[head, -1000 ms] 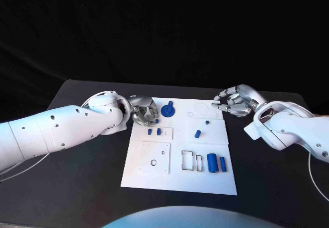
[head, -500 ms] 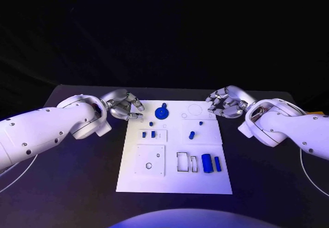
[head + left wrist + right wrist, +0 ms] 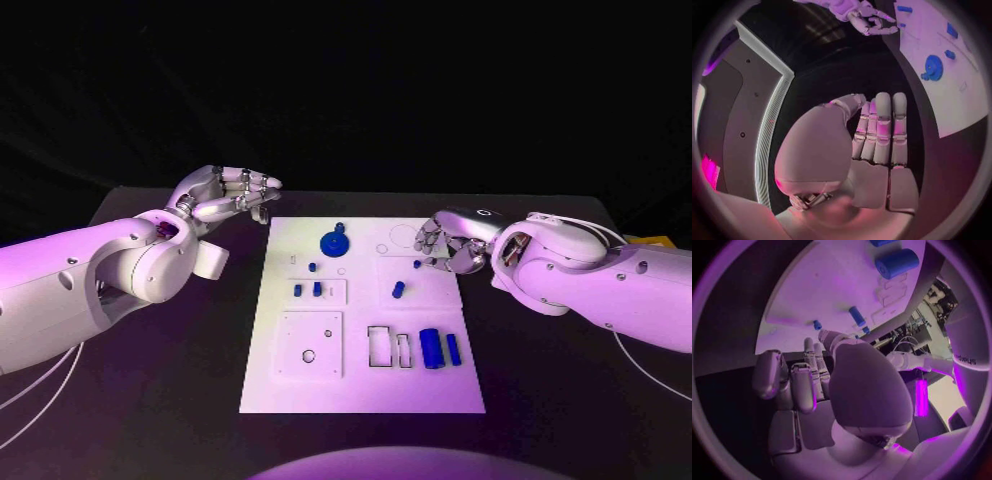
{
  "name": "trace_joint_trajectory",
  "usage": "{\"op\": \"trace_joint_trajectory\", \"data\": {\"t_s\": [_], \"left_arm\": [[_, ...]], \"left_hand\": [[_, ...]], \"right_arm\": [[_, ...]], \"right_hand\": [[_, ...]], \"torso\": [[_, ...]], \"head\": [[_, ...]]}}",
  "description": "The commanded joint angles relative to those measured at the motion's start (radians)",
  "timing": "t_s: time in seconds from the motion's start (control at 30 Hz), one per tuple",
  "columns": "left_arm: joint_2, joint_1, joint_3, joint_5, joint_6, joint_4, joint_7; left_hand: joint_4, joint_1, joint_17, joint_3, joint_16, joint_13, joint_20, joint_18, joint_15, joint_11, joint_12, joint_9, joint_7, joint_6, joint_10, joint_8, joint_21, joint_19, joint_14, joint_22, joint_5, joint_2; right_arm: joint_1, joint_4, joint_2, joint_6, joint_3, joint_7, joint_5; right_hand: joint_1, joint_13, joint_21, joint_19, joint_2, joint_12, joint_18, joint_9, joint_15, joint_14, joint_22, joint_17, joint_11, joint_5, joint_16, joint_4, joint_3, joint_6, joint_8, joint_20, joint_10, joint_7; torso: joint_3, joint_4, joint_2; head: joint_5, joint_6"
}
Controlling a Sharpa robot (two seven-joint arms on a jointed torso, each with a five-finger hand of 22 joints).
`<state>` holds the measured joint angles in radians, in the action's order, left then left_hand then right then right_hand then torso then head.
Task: Assemble the parts on the task board
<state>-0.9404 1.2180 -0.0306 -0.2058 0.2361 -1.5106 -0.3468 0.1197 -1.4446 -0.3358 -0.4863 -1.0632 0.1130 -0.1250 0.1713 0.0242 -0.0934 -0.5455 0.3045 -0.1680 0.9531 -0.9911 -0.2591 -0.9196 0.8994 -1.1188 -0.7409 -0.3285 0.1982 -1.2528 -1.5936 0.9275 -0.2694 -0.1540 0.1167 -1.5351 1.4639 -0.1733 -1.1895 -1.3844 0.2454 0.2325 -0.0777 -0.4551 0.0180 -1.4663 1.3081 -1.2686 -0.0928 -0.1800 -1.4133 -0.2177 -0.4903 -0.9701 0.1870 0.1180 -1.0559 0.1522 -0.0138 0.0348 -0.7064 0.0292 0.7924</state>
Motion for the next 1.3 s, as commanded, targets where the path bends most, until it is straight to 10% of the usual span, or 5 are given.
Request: {"op": "trace_joint_trajectory", "data": {"t_s": [0.03, 1.3], "left_arm": [[-0.002, 0.000, 0.000, 0.117, -0.003, -0.013, -0.076], [-0.019, 0.000, -0.001, 0.105, -0.022, -0.028, -0.050]], "left_hand": [[-0.006, 0.015, 0.020, -0.007, 0.039, -0.011, -0.002, 0.012, 0.001, -0.002, 0.017, 0.002, 0.004, 0.007, -0.016, 0.002, 0.025, -0.014, 0.017, 0.014, 0.004, -0.001], [0.001, 0.054, 0.073, 0.024, 0.163, -0.046, -0.030, 0.010, 0.028, -0.026, 0.101, 0.002, -0.018, -0.011, -0.015, 0.028, 0.161, -0.039, 0.083, 0.099, 0.006, 0.025]], "right_arm": [[0.003, -0.005, -0.009, 0.086, -0.001, 0.073, -0.164], [0.041, 0.012, -0.069, 0.060, -0.002, 0.116, -0.227]], "right_hand": [[-0.013, 0.009, 0.004, -0.004, 0.001, -0.011, -0.005, 0.003, -0.004, -0.037, 0.078, 0.003, -0.001, 0.004, 0.006, 0.000, -0.007, -0.011, 0.005, -0.003, -0.004, -0.002], [-0.008, 0.052, -0.020, -0.023, -0.047, -0.019, 0.001, 0.016, -0.022, -0.033, 0.101, 0.031, 0.021, 0.043, 0.022, 0.055, -0.078, -0.081, 0.030, -0.017, -0.112, -0.019]], "torso": [[-0.0007, 0.0003, 0.000], [0.0019, -0.0018, -0.002]], "head": [[0.002, 0.001], [-0.001, 0.010]]}}
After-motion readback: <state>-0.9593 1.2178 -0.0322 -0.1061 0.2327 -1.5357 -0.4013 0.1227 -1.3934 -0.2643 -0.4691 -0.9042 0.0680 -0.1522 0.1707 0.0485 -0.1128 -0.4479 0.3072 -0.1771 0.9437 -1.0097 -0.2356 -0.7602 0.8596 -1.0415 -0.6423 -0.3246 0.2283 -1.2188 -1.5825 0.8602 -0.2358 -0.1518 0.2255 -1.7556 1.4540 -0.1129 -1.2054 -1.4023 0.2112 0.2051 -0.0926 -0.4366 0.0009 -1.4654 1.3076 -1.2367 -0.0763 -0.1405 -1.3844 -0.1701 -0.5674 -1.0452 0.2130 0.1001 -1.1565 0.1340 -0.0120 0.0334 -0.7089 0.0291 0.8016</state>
